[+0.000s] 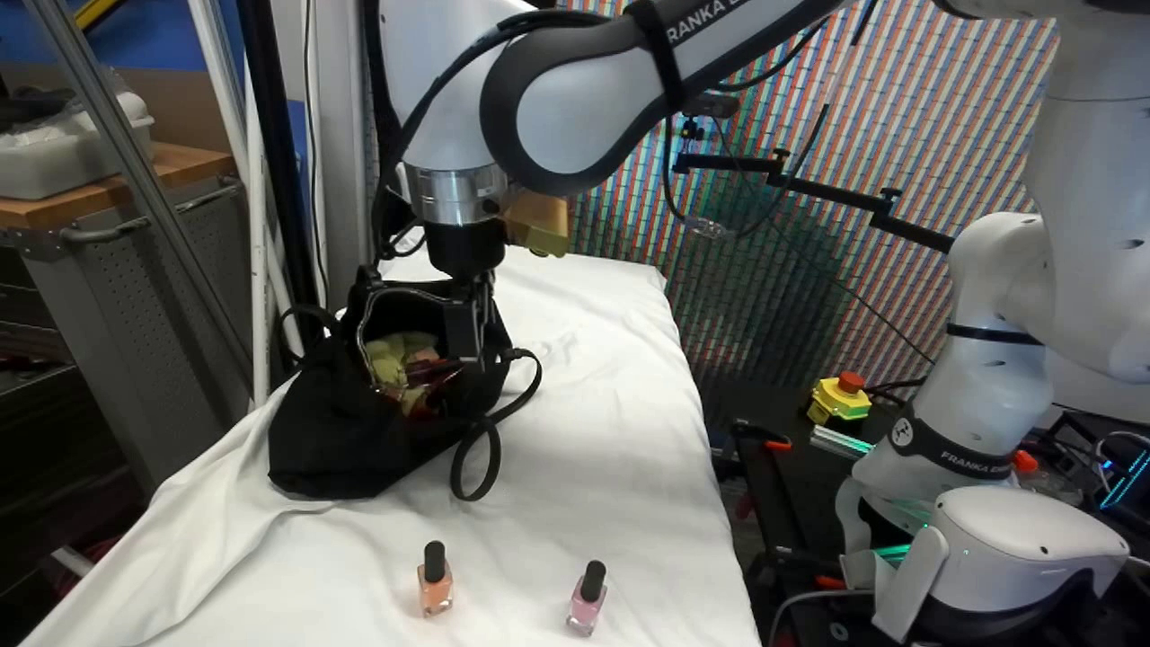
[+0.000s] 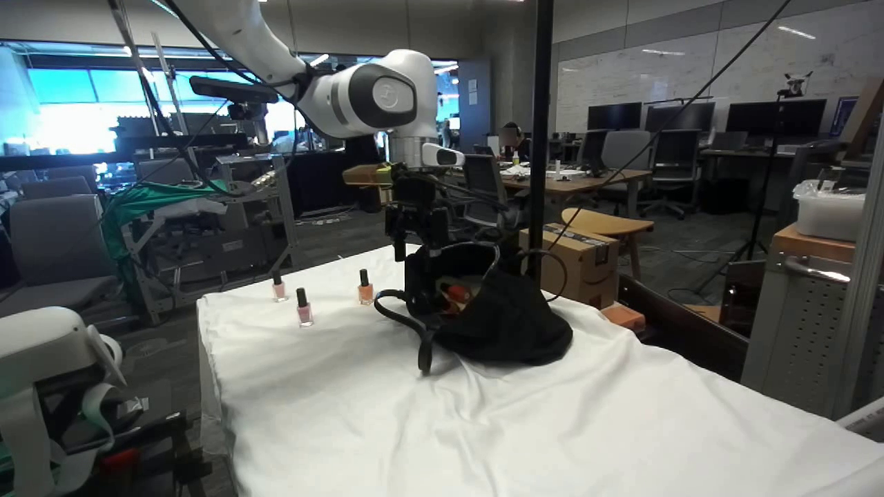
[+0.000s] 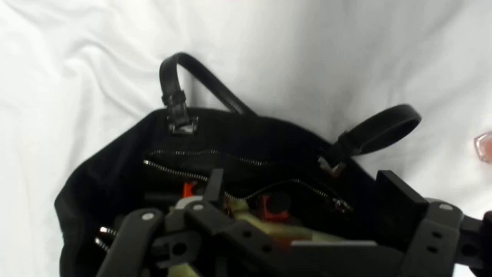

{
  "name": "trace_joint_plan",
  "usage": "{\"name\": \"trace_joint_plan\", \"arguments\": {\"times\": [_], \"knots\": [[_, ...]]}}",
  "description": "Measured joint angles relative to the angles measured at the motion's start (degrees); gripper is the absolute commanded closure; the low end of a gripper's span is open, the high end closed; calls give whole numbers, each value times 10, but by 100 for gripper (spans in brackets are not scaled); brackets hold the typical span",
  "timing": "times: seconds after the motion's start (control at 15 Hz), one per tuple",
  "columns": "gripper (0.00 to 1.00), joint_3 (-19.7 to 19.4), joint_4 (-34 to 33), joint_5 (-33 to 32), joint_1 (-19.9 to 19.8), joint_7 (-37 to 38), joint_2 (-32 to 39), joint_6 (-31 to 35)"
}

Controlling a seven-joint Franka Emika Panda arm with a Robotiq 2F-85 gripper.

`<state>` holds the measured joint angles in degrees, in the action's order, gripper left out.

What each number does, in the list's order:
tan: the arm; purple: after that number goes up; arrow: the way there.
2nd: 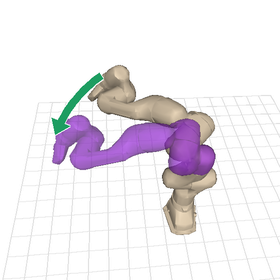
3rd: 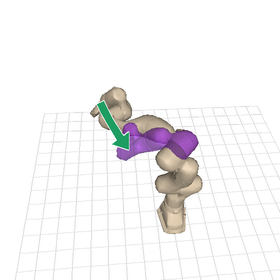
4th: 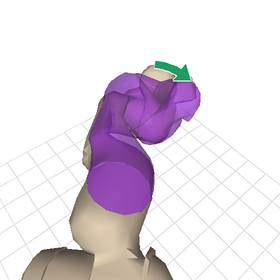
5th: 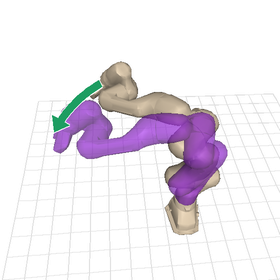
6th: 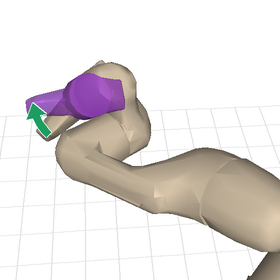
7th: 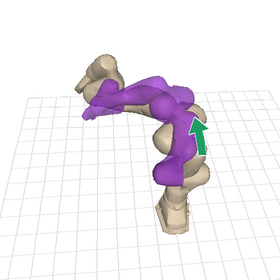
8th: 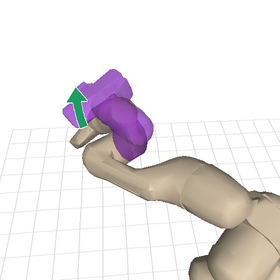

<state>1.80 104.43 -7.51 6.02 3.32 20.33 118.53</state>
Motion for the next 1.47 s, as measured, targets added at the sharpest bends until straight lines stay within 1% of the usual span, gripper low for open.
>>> {"name": "trace_joint_plan", "arguments": {"times": [0.4, 0.73, 0.93, 1.13, 1.47], "knots": [[0, 23, 133, 43, 1, 0, -79, 1], [0, 55, 202, 85, 12, -3, -93, 41], [0, 75, 222, 103, 25, -4, -91, 63], [0, 88, 225, 117, 35, -7, -90, 72], [0, 101, 225, 150, 39, -40, -88, 80]]}}
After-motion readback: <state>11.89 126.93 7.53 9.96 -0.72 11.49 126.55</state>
